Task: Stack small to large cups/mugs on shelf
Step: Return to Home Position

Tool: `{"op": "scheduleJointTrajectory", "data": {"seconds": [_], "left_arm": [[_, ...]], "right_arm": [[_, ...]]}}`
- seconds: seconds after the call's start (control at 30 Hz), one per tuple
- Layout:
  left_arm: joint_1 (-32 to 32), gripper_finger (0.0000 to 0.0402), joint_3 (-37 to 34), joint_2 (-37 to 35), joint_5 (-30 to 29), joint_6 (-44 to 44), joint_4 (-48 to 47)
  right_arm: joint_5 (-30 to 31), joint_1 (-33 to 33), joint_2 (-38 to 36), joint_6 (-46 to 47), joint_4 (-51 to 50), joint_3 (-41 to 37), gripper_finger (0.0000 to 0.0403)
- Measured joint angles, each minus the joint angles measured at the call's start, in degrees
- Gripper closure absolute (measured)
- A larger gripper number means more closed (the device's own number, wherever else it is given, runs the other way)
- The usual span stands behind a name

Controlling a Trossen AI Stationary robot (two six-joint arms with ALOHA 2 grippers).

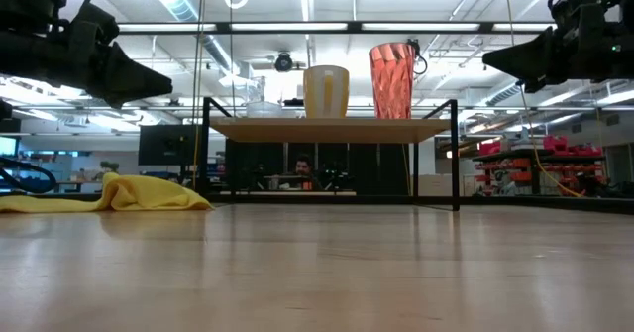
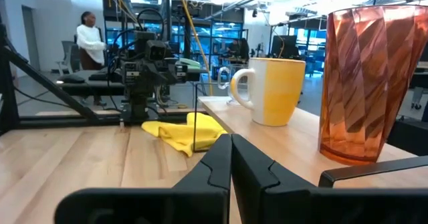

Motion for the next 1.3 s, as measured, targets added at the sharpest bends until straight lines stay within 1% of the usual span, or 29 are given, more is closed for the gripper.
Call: {"op": "scheduleJointTrajectory", "data": {"seconds": [0.17,0.47,0.8,1.1,1.3], "left_arm": [[0.0,0.0256,0.0,0.0,0.0,0.32,0.0],[0.0,0.0266,0.0,0.0,0.01,0.0,0.0],[0.0,0.0255,0.0,0.0,0.01,0.02,0.02],[0.0,0.0264,0.0,0.0,0.01,0.02,0.02],[0.01,0.0256,0.0,0.0,0.01,0.0,0.02]], "right_arm": [[0.0,0.0,0.0,0.6,-0.01,0.0,0.0385],[0.0,0.0,0.0,6.01,0.01,0.0,0.0385],[0.0,0.0,0.0,6.08,0.06,0.0,0.0385],[0.0,0.0,0.0,6.08,0.06,0.0,0.0385],[0.0,0.0,0.0,6.08,0.08,0.0,0.0385]]}}
